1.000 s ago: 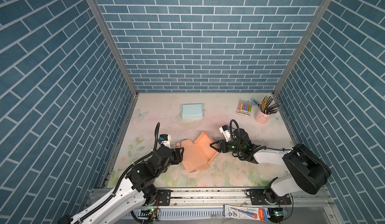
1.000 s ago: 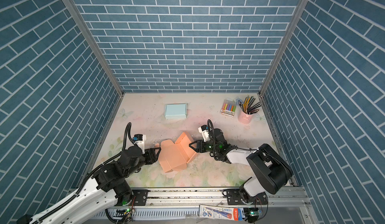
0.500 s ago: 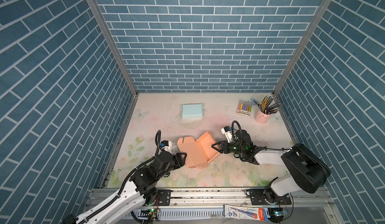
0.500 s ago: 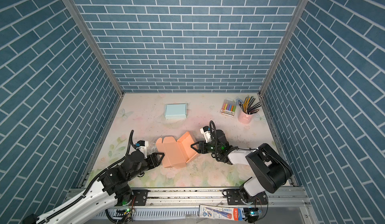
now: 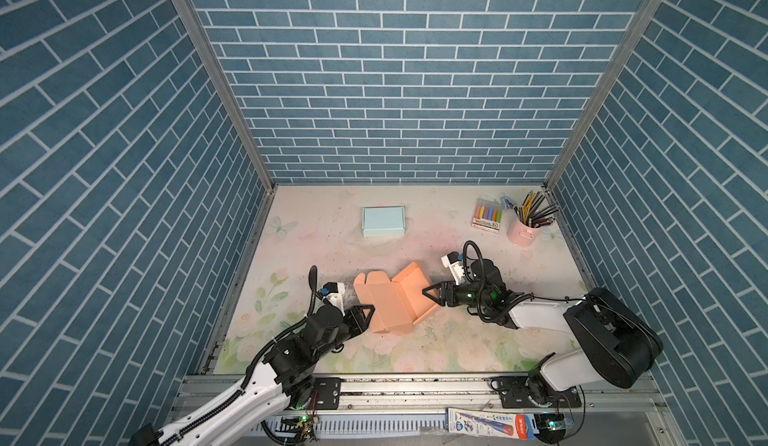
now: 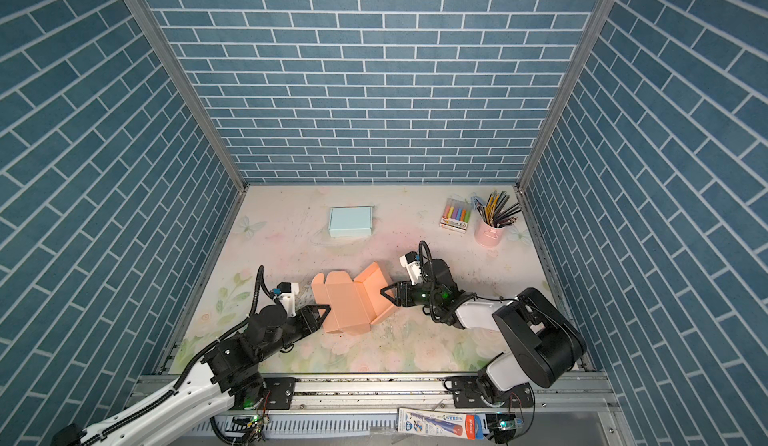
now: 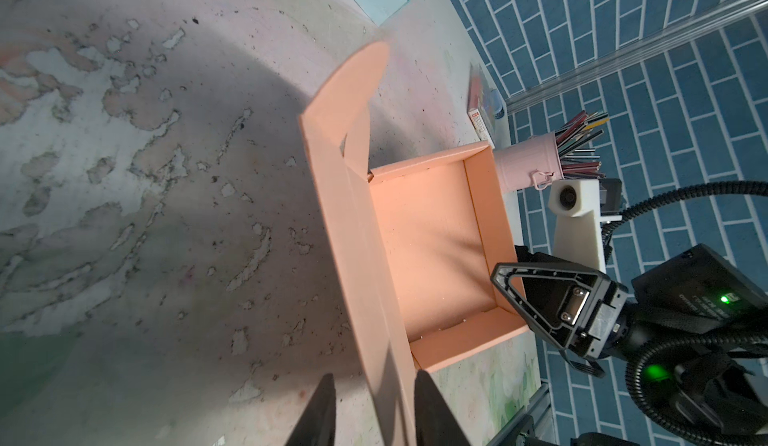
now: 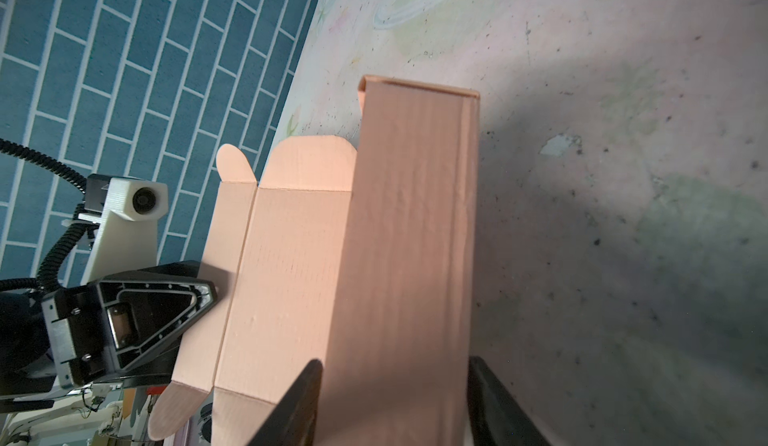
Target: Fold the paper box
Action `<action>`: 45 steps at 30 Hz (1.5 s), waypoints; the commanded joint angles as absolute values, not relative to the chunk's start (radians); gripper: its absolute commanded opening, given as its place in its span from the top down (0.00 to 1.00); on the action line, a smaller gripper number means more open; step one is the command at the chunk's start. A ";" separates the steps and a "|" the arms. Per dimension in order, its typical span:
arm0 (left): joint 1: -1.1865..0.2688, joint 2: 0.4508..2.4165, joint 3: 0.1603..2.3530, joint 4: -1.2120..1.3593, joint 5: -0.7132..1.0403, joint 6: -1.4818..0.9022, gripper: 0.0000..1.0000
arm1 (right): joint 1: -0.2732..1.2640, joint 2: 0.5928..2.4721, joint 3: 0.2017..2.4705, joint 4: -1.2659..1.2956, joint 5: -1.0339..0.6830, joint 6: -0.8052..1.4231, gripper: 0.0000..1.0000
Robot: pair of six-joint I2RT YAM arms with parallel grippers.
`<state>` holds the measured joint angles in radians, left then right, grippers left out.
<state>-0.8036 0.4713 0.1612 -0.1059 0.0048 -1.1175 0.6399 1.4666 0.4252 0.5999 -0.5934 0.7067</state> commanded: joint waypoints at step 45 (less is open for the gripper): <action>-0.790 0.828 0.756 -0.535 0.125 -0.631 0.95 | 0.691 0.911 0.488 0.284 -0.370 0.327 0.29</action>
<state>-0.7959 0.7971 0.6819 -0.4202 0.0818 -0.7555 0.6872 0.8951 0.4519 0.1932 -0.2829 0.4374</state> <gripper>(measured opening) 0.065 0.710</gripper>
